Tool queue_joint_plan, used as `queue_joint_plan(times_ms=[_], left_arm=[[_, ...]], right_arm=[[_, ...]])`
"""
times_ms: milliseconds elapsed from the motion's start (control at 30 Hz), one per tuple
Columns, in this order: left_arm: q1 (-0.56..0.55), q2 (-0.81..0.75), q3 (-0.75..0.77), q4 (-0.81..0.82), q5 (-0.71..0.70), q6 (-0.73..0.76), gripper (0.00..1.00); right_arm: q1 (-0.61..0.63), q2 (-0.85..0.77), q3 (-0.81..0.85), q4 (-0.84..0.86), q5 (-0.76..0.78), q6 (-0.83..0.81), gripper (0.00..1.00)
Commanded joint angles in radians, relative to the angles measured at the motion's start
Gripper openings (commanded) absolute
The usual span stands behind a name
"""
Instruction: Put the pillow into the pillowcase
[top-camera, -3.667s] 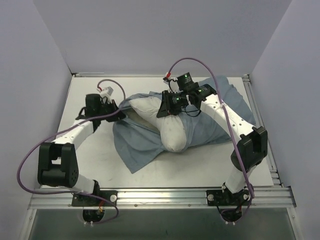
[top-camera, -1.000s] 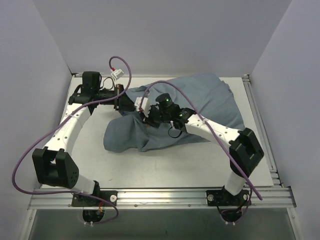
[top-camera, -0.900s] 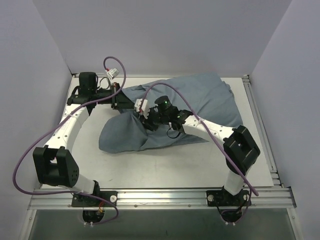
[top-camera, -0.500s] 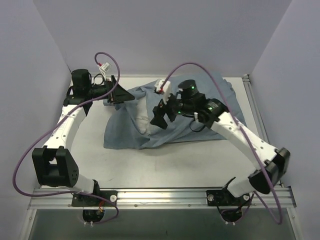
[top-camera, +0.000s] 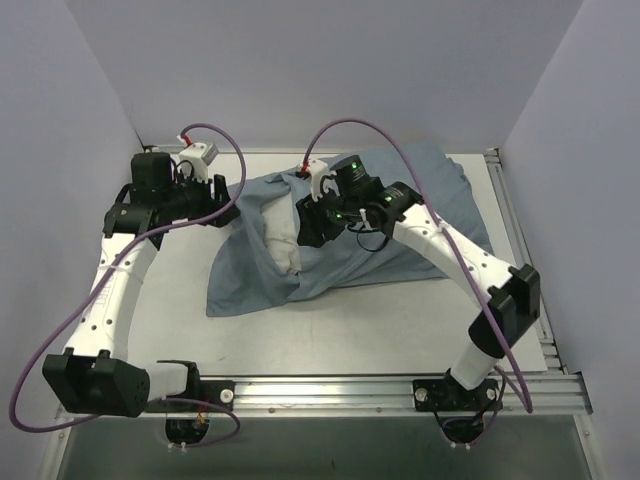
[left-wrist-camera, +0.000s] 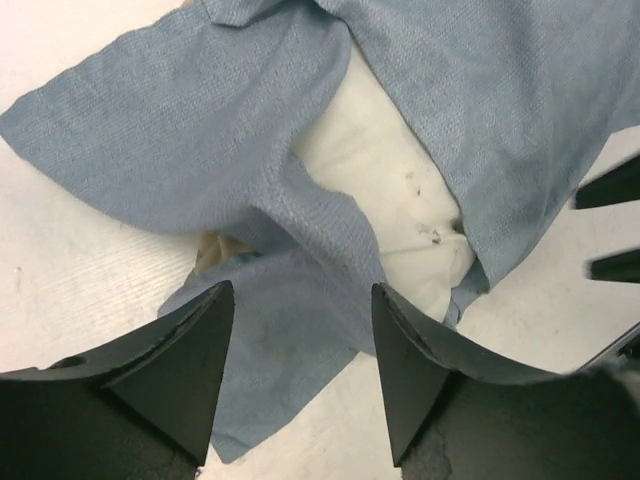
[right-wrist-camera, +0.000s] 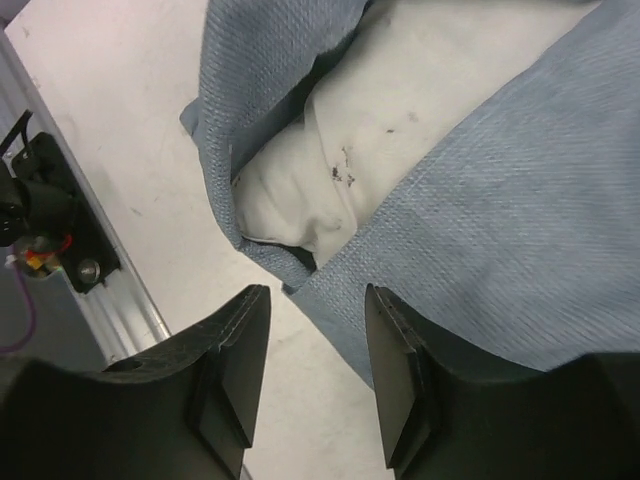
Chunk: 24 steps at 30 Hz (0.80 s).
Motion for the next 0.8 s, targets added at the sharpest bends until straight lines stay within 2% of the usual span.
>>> queue_joint_plan(times_ms=[0, 100, 200, 300, 333, 433, 467, 567, 633, 700, 767], left_arm=[[-0.028, -0.067, 0.035, -0.112, -0.037, 0.08, 0.63], [-0.058, -0.099, -0.027, -0.123, 0.037, 0.039, 0.61], [-0.133, -0.133, -0.115, -0.071, 0.073, -0.041, 0.64], [-0.22, -0.147, -0.162, 0.013, -0.001, -0.11, 0.66], [-0.255, -0.144, -0.165, 0.03, -0.063, -0.127, 0.67], [-0.269, -0.092, -0.169, 0.053, -0.125, -0.186, 0.67], [-0.268, -0.069, -0.166, 0.037, -0.171, -0.2, 0.72], [-0.268, 0.018, -0.179, 0.018, -0.242, -0.217, 0.74], [-0.26, 0.06, -0.189, 0.02, -0.266, -0.219, 0.67], [-0.259, 0.087, -0.185, 0.013, -0.25, -0.213, 0.55], [-0.248, 0.095, -0.163, 0.018, -0.148, -0.202, 0.38]], right_arm=[[-0.002, 0.058, 0.019, 0.022, -0.152, 0.153, 0.42], [-0.007, 0.121, -0.015, 0.068, -0.166, 0.209, 0.4], [-0.02, 0.167, -0.05, 0.106, -0.163, 0.259, 0.38], [-0.03, 0.204, -0.07, 0.129, -0.155, 0.29, 0.34], [-0.034, 0.21, -0.075, 0.137, -0.16, 0.298, 0.34], [-0.036, 0.233, -0.096, 0.16, -0.154, 0.318, 0.33], [-0.036, 0.239, -0.104, 0.171, -0.151, 0.328, 0.33], [-0.033, 0.241, -0.123, 0.182, -0.141, 0.341, 0.32], [-0.033, 0.244, -0.124, 0.191, -0.135, 0.348, 0.3], [-0.036, 0.25, -0.117, 0.191, -0.111, 0.347, 0.3], [-0.036, 0.261, -0.1, 0.189, -0.092, 0.348, 0.29]])
